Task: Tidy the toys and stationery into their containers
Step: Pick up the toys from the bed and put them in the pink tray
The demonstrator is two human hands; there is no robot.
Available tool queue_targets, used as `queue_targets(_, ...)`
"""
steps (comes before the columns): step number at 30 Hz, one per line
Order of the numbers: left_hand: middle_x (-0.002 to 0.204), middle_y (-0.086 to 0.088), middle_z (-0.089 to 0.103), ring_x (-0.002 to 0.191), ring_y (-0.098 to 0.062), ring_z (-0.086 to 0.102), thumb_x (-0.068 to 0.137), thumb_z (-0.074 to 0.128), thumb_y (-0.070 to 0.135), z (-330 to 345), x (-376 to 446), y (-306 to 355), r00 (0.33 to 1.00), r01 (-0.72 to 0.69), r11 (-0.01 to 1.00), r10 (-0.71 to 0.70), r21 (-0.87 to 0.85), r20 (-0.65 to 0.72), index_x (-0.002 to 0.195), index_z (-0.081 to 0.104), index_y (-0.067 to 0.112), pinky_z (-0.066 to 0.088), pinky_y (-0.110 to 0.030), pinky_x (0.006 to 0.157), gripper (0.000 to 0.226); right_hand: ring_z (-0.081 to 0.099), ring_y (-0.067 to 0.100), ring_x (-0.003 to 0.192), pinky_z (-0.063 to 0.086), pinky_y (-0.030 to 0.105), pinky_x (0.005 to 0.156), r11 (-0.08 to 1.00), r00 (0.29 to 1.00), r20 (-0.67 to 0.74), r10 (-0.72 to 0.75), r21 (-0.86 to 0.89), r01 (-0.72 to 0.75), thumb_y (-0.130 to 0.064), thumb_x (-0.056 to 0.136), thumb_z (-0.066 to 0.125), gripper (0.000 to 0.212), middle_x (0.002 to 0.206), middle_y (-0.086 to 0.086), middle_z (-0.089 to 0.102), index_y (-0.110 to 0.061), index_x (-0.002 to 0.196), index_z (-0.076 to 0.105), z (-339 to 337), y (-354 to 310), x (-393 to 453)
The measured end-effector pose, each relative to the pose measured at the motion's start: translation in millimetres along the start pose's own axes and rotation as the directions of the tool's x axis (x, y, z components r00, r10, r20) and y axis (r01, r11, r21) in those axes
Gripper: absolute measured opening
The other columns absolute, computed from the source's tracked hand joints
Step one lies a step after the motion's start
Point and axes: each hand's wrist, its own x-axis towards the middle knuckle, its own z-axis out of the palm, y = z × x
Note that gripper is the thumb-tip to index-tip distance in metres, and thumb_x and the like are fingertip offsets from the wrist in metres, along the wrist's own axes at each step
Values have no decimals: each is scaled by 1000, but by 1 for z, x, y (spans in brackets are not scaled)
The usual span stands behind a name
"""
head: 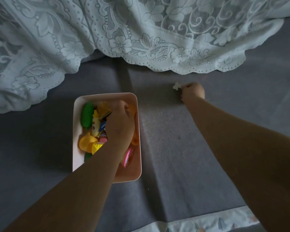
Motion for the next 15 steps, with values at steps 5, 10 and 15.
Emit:
queue_targets(5,83,2,60,75,-18,57,101,38,27,-20,-9,-7,1000,18,999,-17,-27,24,105,56,18,45,-30,68,20,69,12,68,60,28,66,950,988,151,-26,312,-22,-12,94,58,7,77,0,68,-13,98,63,20,15,-81)
queue_targets(10,93,-2,64,86,-25,61,99,41,24,-42,-27,-29,992,95,995,-93,-23,80,111,53,21,38,-31,69,17,68,12,69,58,28,65,933,926,284,-248,326,150,-21,91,62,9,78,-2,72,-25,83,66,43,7,-157)
queue_targets(15,86,5,55,88,-23,59,99,38,23,-56,-50,-54,990,132,989,-128,-59,65,116,51,20,35,-30,70,21,60,15,71,51,32,61,932,886,300,-352,26,362,-39,91,57,17,77,-6,61,-23,95,55,61,7,-191)
